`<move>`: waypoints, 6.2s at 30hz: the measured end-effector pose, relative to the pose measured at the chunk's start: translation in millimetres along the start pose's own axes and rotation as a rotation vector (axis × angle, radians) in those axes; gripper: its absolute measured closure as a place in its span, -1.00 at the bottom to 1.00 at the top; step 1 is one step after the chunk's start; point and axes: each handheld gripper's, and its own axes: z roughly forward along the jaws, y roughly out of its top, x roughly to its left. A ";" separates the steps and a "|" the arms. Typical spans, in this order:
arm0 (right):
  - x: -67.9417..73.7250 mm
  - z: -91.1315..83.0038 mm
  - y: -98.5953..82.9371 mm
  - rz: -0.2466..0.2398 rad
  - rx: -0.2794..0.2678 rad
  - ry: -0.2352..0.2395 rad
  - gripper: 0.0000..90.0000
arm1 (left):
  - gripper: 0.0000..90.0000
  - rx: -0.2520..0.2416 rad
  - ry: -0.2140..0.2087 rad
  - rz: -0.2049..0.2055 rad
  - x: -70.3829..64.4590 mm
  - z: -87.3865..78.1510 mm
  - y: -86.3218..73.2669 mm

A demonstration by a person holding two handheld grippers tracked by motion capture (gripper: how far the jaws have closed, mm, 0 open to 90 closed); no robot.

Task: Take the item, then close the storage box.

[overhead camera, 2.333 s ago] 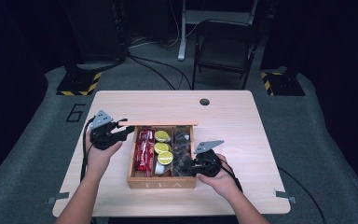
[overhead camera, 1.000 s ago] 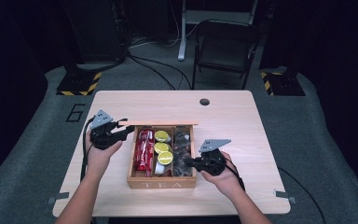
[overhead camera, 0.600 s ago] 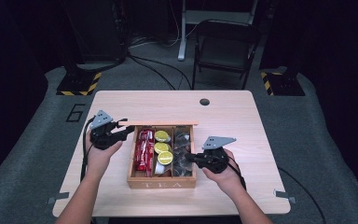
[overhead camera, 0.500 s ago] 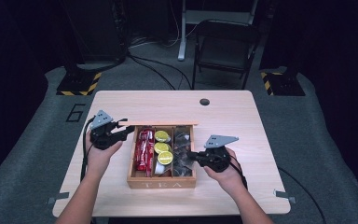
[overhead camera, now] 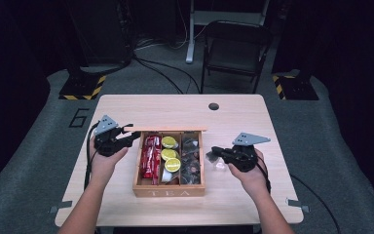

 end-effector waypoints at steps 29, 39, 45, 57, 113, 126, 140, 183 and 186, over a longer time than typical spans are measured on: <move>-27.8 0.7 -7.3 -0.015 0.030 -0.178 1.00 | 0.24 -0.003 0.006 0.002 -1.5 -0.2 -1.4; -32.5 9.8 -15.2 -0.019 0.063 -0.187 1.00 | 0.24 -0.003 0.006 0.004 -1.5 -0.2 -1.4; -33.6 13.8 -18.6 -0.014 0.081 -0.185 1.00 | 0.24 -0.003 0.005 0.004 -1.5 -0.2 -1.4; -33.1 17.5 -21.2 -0.011 0.097 -0.196 0.87 | 0.24 -0.004 0.007 0.003 -1.8 -0.2 -1.7; 11.8 24.0 42.5 -0.099 -0.064 -0.096 0.08 | 0.23 0.023 0.006 0.013 -4.8 -3.2 -0.3; 17.6 27.9 51.7 -0.124 -0.061 -0.075 0.17 | 0.20 0.032 0.019 0.024 -10.1 -6.4 0.8; 19.6 25.6 62.6 -0.161 -0.029 -0.072 0.17 | 0.19 0.033 0.028 0.039 -18.8 -21.0 13.2; 43.0 11.7 16.5 -0.178 0.027 -0.048 0.13 | 0.05 0.088 -0.042 0.122 -39.3 -46.4 -26.1; 43.8 10.8 10.4 -0.177 0.029 -0.041 0.12 | 0.05 0.090 -0.048 0.124 -40.6 -48.3 -31.9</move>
